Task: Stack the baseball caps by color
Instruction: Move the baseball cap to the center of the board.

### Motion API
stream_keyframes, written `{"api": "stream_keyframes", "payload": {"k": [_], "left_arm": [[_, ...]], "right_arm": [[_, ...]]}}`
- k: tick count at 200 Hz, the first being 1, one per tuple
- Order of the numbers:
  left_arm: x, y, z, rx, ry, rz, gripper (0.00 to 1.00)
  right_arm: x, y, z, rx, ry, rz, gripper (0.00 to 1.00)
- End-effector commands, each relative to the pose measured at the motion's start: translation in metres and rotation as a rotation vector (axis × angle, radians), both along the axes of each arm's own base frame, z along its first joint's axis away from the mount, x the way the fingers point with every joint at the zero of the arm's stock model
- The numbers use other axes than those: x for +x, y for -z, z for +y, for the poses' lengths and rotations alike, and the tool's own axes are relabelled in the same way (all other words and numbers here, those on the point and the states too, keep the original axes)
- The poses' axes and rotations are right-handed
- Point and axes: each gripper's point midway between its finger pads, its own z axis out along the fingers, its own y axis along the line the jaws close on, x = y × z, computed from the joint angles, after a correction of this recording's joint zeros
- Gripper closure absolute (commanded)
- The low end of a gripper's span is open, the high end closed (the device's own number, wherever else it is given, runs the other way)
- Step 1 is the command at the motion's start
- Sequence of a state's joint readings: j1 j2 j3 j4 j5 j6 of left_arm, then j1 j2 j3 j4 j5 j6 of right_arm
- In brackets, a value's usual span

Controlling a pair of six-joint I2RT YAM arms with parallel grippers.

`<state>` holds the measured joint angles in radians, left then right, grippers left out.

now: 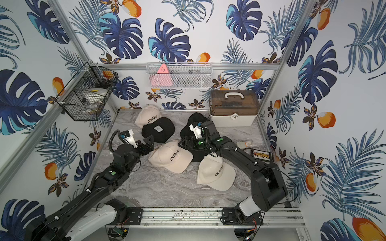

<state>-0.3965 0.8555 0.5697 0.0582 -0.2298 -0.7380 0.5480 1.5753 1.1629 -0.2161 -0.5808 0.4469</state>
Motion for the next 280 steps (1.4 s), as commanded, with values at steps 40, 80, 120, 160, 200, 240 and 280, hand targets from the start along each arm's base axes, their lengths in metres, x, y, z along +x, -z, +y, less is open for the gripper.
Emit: {"api": "stream_keyframes", "payload": {"k": [40,80,120,160,200,240,280], "left_arm": [[-0.069,0.080,-0.005,-0.396,-0.100,0.486,0.14],[-0.063,0.102,-0.026,-0.623,-0.064,0.515,0.12],[-0.046,0.125,-0.028,-0.823,-0.060,0.516,0.10],[-0.034,0.134,-0.023,-0.832,-0.059,0.526,0.08],[-0.034,0.149,-0.002,-0.815,-0.146,0.529,0.13],[-0.030,0.152,0.015,-0.683,-0.145,0.502,0.16],[-0.028,0.145,0.029,-0.312,-0.065,0.563,0.14]], "right_arm": [[0.047,0.001,0.048,0.042,-0.055,-0.030,0.00],[0.075,0.030,0.065,0.003,-0.069,0.001,0.00],[0.079,0.062,0.070,-0.040,-0.095,0.066,0.00],[0.040,0.065,0.090,-0.012,-0.145,0.147,0.00],[0.006,0.048,0.087,0.052,-0.079,0.169,0.00],[-0.049,0.039,0.085,0.028,-0.082,0.115,0.00],[-0.032,0.040,0.040,-0.207,0.013,-0.112,0.00]]}}
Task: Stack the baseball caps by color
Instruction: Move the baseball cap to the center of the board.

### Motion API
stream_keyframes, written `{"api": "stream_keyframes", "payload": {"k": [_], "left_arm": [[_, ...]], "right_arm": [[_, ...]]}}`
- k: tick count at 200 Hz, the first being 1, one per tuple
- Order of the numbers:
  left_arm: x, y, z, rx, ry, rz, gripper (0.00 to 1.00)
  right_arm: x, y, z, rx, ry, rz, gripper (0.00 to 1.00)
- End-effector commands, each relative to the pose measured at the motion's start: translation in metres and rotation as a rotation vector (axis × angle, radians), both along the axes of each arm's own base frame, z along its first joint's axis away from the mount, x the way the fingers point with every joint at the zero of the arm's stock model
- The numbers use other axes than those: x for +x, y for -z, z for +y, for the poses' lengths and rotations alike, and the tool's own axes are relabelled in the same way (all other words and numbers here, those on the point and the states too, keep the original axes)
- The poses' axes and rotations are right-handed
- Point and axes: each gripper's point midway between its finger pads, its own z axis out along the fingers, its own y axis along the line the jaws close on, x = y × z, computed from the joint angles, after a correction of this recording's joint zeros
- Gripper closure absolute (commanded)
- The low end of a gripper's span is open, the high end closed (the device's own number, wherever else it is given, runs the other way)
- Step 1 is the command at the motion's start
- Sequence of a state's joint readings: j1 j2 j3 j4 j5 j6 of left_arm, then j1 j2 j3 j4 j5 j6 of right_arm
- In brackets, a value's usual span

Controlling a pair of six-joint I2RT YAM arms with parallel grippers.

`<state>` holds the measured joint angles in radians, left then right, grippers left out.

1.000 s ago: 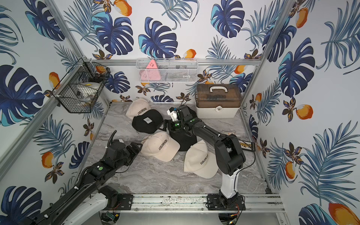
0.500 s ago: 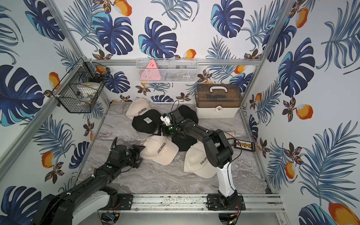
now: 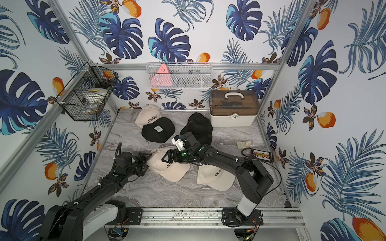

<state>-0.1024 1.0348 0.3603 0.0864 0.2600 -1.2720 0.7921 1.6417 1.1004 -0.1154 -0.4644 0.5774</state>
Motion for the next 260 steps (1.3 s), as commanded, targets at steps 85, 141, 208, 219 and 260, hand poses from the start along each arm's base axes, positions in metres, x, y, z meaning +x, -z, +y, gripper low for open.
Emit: {"api": "stream_keyframes", "payload": {"k": [85,141,208,219,260], "left_arm": [[0.001,0.007,-0.023,0.062,0.242,-0.017,0.12],[0.011,0.003,-0.030,0.026,0.261,-0.034,0.12],[0.017,0.010,-0.027,0.050,0.256,-0.037,0.17],[0.017,0.012,-0.025,0.056,0.249,-0.049,0.18],[0.019,0.011,-0.028,0.046,0.263,-0.106,0.18]], "right_arm": [[0.119,0.025,0.024,-0.141,-0.018,-0.101,0.07],[0.106,0.047,0.034,-0.109,-0.015,0.014,0.43],[0.063,0.031,0.007,-0.022,0.169,0.070,0.55],[0.055,0.033,0.006,-0.009,0.182,0.083,0.54],[0.030,0.056,-0.010,-0.028,0.224,0.100,0.53]]}}
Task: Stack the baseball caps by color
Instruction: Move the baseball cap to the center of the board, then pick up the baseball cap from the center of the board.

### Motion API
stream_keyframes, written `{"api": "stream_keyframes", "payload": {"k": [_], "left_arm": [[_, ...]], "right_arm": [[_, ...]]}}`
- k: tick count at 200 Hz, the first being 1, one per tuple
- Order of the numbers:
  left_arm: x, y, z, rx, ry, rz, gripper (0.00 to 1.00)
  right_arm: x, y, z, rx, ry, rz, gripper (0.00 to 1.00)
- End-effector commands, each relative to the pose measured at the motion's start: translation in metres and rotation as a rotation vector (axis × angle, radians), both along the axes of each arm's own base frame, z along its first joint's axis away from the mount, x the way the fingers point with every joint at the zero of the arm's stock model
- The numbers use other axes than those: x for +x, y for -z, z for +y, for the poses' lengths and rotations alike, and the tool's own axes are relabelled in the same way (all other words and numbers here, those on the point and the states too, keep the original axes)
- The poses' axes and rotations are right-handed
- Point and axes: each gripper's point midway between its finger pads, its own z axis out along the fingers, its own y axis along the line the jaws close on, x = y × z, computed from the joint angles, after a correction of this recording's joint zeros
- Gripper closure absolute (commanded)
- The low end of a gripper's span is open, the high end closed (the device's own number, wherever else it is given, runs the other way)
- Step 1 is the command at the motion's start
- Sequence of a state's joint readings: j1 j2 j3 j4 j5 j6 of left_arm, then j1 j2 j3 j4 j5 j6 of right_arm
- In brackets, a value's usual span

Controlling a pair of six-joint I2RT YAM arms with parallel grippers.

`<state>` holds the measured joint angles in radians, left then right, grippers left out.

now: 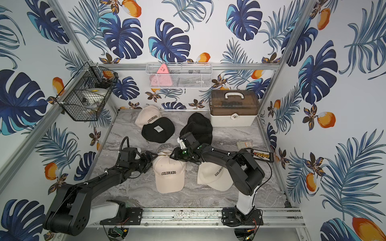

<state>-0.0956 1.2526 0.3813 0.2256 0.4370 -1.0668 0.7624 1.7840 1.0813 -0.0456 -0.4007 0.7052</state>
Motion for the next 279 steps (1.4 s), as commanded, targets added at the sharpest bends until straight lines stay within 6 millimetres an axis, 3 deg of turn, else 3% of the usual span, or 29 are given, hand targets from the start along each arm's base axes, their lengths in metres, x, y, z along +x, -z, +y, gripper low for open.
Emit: {"api": "stream_keyframes", "payload": {"k": [1,23,76,92,112,129,161,192,229,258,279], "left_arm": [[0.011,-0.011,-0.001,0.002,0.013,-0.089,0.18],[0.006,-0.010,-0.002,0.002,0.019,-0.077,0.18],[-0.012,-0.016,0.021,0.124,-0.046,-0.055,0.11],[-0.018,-0.033,0.027,0.202,-0.028,-0.055,0.08],[-0.027,-0.072,0.030,0.306,-0.003,-0.095,0.08],[-0.035,-0.111,0.020,0.328,0.026,-0.157,0.08],[-0.047,-0.166,-0.027,0.229,0.132,-0.293,0.11],[-0.055,-0.181,-0.086,0.110,0.282,-0.368,0.14],[-0.068,-0.165,-0.171,0.048,0.537,-0.422,0.17],[-0.079,-0.138,-0.239,0.047,0.746,-0.417,0.14],[-0.076,-0.114,-0.271,0.083,0.810,-0.395,0.13]], "right_arm": [[0.004,-0.004,-0.003,0.038,0.071,-0.035,0.53],[0.005,-0.010,-0.013,0.009,0.097,-0.072,0.48],[0.013,-0.058,-0.035,-0.071,0.108,-0.230,0.37],[0.018,-0.082,-0.054,-0.099,0.151,-0.328,0.33],[0.028,-0.106,-0.083,-0.146,0.200,-0.396,0.31],[0.040,-0.119,-0.110,-0.147,0.232,-0.376,0.30],[0.065,-0.135,-0.165,-0.083,0.323,-0.318,0.27],[0.077,-0.138,-0.208,0.030,0.407,-0.233,0.26],[0.084,-0.124,-0.252,0.200,0.533,-0.101,0.26],[0.079,-0.107,-0.271,0.294,0.616,-0.036,0.26],[0.071,-0.099,-0.279,0.278,0.644,-0.027,0.26]]}}
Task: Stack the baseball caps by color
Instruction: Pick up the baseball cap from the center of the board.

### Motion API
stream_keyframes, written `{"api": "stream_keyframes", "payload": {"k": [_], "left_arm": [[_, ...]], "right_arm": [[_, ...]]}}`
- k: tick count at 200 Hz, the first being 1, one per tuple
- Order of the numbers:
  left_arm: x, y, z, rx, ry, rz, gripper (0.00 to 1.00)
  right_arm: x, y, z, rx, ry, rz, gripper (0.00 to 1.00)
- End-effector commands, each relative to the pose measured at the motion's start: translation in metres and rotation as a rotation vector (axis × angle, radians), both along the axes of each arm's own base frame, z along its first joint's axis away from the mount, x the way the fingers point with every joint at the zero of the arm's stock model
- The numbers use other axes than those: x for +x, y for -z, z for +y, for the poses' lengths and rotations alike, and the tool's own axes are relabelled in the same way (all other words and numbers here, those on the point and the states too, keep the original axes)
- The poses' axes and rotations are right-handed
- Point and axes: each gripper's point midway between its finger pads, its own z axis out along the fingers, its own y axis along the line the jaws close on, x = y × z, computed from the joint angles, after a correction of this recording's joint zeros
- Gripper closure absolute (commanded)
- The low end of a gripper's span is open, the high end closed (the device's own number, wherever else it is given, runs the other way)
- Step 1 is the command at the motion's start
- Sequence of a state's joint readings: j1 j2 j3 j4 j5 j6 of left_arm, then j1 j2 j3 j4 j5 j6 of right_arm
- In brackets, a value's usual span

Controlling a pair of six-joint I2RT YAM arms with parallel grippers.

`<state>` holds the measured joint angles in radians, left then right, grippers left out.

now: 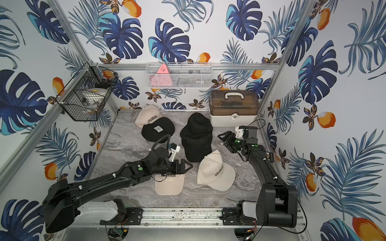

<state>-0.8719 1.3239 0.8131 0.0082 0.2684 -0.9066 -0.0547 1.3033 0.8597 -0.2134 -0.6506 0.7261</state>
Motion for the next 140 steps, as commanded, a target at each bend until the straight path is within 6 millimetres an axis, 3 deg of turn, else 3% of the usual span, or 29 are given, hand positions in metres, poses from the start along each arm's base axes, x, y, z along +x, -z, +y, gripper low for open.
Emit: {"api": "stream_keyframes", "payload": {"k": [1,25,57,96,140], "left_arm": [[0.007,-0.006,-0.040,-0.047,0.092,-0.090,0.13],[0.020,0.017,-0.062,-0.020,0.108,-0.079,0.12],[0.039,0.047,-0.074,0.081,0.103,-0.086,0.11],[0.056,0.078,-0.079,0.158,0.098,-0.084,0.11],[0.059,0.101,-0.085,0.198,0.126,-0.070,0.10]], "right_arm": [[-0.002,-0.011,0.001,0.058,-0.002,-0.038,0.26],[-0.012,-0.009,-0.002,0.051,0.014,-0.028,0.25],[-0.024,-0.015,-0.001,0.044,0.002,-0.029,0.25],[-0.038,-0.020,0.000,0.045,0.004,-0.039,0.24],[-0.047,-0.024,0.002,0.055,0.006,-0.049,0.23]]}}
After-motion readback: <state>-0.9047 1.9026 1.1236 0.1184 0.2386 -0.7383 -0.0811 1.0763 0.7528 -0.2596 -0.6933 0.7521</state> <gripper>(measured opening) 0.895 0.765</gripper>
